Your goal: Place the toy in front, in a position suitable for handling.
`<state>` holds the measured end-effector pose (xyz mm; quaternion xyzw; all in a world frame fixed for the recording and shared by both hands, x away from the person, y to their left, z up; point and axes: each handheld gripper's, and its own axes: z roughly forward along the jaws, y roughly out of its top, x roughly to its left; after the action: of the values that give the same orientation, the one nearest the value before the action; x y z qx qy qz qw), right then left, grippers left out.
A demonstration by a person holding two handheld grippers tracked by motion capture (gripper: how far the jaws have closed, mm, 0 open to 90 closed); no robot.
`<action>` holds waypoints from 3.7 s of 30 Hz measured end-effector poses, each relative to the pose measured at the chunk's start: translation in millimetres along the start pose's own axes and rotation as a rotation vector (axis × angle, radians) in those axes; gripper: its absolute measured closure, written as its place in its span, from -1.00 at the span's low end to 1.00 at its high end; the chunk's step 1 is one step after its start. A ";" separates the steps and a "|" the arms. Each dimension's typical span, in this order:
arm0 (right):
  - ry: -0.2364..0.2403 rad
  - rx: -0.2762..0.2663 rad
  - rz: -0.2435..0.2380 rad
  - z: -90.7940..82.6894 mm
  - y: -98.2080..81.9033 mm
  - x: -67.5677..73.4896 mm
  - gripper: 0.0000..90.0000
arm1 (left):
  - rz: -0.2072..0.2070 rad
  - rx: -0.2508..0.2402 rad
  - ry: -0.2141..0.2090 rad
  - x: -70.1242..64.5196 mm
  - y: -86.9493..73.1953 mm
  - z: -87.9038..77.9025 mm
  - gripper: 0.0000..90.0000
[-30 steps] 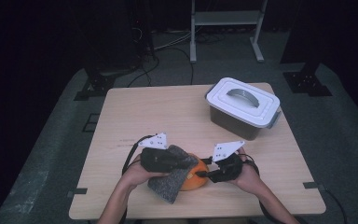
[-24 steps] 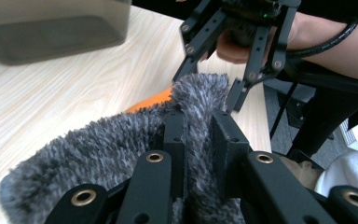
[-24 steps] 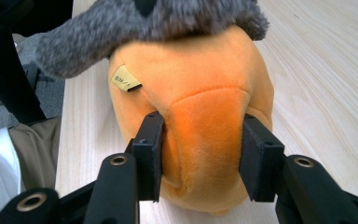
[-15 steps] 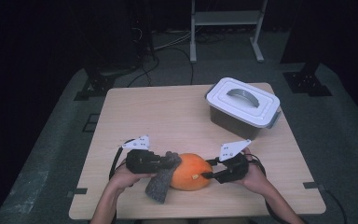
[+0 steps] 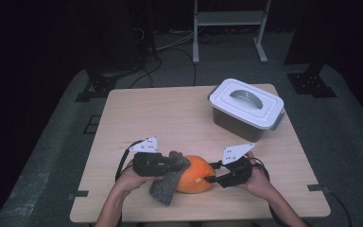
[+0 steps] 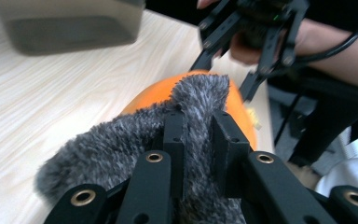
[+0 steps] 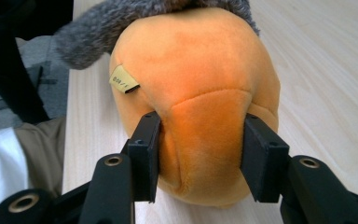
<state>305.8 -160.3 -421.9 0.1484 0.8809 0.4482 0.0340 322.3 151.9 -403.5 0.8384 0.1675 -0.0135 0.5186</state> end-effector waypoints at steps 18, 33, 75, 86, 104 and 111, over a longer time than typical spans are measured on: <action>0.088 -0.008 0.085 7.0 5.8 -6.9 -0.40 | 0.057 0.052 -0.091 -4.8 -3.5 10.9 0.72; 0.026 -0.005 0.046 -2.2 7.3 -1.6 0.21 | -0.040 0.034 -0.028 15.6 -20.6 -1.7 0.72; -0.025 -0.048 -0.002 1.7 15.8 2.8 0.24 | 0.017 -0.009 -0.005 5.2 -2.0 -1.0 0.72; -0.007 0.014 -0.038 3.8 7.6 0.5 0.21 | -0.013 0.032 -0.008 11.4 -13.5 6.2 0.72; 0.051 0.046 -0.047 4.6 2.6 6.0 0.01 | -0.010 -0.004 -0.070 3.9 -5.5 13.9 0.72; 0.052 -0.006 0.033 -6.1 5.5 -3.8 -0.42 | -0.009 0.037 -0.117 2.1 -9.8 17.9 0.72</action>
<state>309.4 -163.1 -414.1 0.1512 0.8774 0.4552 0.0040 324.1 140.8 -420.6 0.8449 0.1402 -0.0680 0.5118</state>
